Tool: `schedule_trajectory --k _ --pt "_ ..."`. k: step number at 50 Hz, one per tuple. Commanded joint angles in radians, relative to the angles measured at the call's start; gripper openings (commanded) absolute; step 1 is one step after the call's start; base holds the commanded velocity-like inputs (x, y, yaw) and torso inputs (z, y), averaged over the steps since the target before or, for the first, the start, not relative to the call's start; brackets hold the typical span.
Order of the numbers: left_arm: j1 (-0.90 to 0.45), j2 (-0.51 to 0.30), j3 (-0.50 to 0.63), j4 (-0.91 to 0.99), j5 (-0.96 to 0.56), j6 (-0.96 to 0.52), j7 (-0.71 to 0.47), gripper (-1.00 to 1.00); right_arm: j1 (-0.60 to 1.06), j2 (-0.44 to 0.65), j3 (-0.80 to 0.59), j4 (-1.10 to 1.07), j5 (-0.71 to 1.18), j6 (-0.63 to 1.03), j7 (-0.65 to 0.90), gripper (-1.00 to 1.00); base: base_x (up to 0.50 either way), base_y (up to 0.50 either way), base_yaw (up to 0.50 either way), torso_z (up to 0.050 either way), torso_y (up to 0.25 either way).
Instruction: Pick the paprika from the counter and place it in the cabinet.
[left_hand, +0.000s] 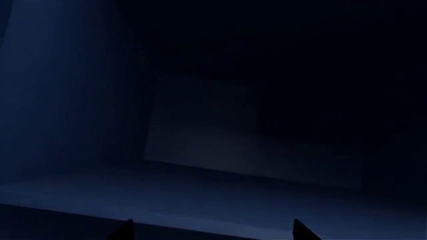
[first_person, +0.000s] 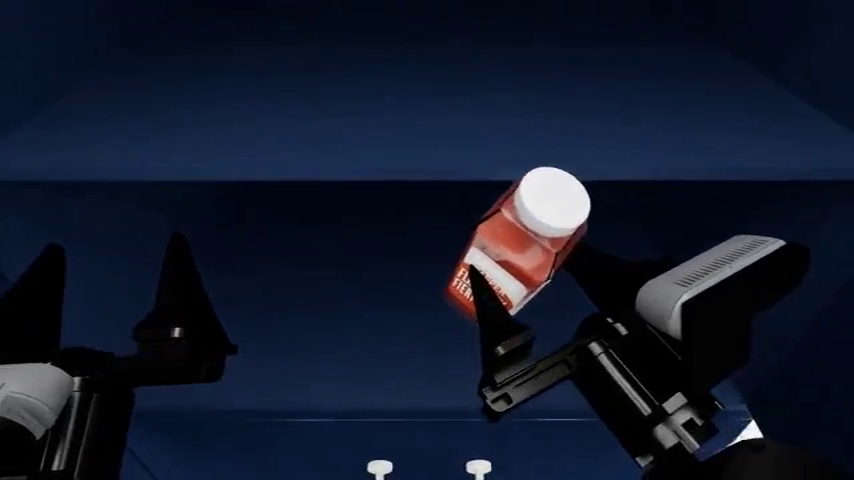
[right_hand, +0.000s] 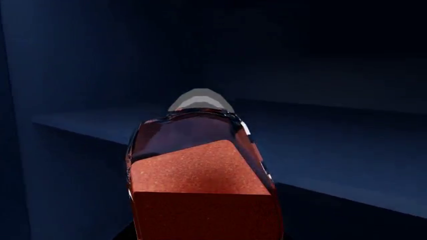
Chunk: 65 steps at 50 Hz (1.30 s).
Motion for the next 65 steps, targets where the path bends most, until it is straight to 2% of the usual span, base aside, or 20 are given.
schedule_trajectory --k 1,11,28,34,50,65 --pt "-0.003 -0.001 -0.001 -0.002 -0.004 0.0 -0.001 1.0 0.005 -0.027 -0.031 0.042 -0.044 0.011 -0.029 -1.0 0.0 0.0 0.0 0.0 0.0" --pt "-0.002 -0.002 -0.001 -0.001 -0.005 0.0 -0.002 1.0 0.011 -0.012 -0.024 -0.032 0.014 0.033 0.011 -1.0 0.0 0.0 0.0 0.0 0.0" --pt "0.01 -0.016 -0.008 0.009 -0.045 0.001 0.007 1.0 0.284 0.05 0.001 -0.219 0.437 0.122 0.317 -1.0 0.0 0.0 0.0 0.0 0.001" --pt "0.017 -0.018 -0.011 0.013 -0.045 0.007 0.009 1.0 0.404 0.045 -0.029 -0.208 0.561 0.136 0.419 -1.0 0.0 0.0 0.0 0.0 0.0" --pt "0.03 -0.026 -0.025 0.023 -0.059 0.018 0.01 1.0 0.64 -0.018 -0.088 -0.098 0.745 0.138 0.583 -1.0 0.0 0.0 0.0 0.001 0.0" --pt "0.043 -0.036 -0.043 0.029 -0.082 0.03 0.011 1.0 0.82 -0.085 -0.155 0.122 0.798 0.168 0.634 -1.0 0.0 0.0 0.0 0.0 0.001"
